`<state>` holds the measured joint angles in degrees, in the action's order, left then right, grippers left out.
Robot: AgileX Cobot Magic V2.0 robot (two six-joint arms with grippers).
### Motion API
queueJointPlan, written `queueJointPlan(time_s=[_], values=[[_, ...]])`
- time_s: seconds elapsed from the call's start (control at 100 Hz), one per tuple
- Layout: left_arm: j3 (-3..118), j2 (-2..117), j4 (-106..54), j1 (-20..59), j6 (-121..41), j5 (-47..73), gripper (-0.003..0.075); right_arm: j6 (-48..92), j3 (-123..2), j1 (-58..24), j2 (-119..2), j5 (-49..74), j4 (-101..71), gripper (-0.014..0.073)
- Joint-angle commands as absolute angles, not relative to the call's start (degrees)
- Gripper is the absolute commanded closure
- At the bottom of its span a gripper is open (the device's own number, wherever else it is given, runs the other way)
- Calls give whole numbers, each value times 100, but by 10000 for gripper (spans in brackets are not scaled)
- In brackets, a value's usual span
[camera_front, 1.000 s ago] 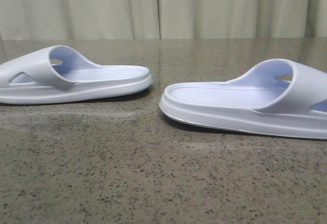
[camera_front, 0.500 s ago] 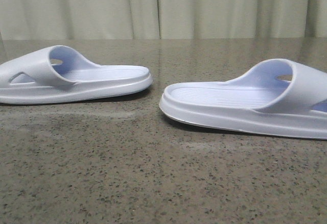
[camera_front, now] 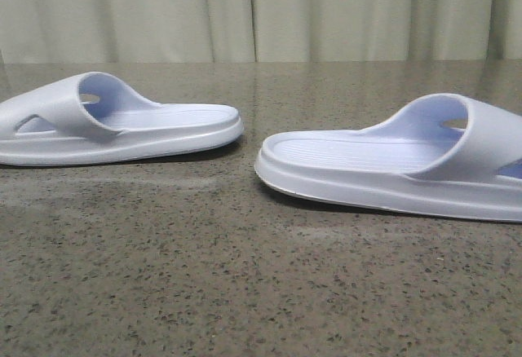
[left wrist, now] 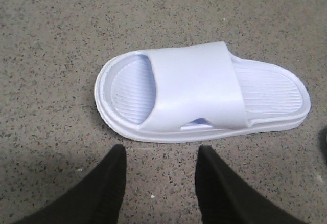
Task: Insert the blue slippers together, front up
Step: 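Lower both grippers and grasp each slipper's heel rim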
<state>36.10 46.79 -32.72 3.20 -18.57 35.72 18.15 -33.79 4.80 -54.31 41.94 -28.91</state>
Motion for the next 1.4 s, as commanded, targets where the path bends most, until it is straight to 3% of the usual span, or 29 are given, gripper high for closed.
queueJointPlan(time_s=[0.0, 0.38, 0.58, 0.65, 0.8, 0.82, 1.16, 1.39], values=[[3900, 4683, -3479, 309, -1914, 3366, 441, 2041, -3565, 558, -5524, 3907, -3209, 315], [3990, 4683, -3479, 309, -1922, 3357, 441, 3438, -3578, 1171, -6042, 4523, -4569, 315], [3990, 4683, -3501, 309, -1922, 3376, 441, 3503, -3779, 1186, -6227, 4737, -4617, 327], [3990, 4683, -3501, 309, -1922, 3381, 441, 3503, -3829, 1186, -6227, 4806, -4617, 397], [3990, 4750, -3526, 309, -1922, 3422, 441, 3503, -3829, 1186, -6227, 4831, -4617, 692], [3990, 4795, -3526, 309, -1922, 3432, 441, 3503, -3829, 1186, -6227, 4847, -4617, 700], [4003, 5622, -4007, 256, -1996, 3396, 441, 3503, -3829, 1186, -6227, 4854, -4606, 701], [4310, 6074, -4797, -210, -2747, 3702, 441, 3503, -3829, 1186, -6227, 4835, -4606, 701]])
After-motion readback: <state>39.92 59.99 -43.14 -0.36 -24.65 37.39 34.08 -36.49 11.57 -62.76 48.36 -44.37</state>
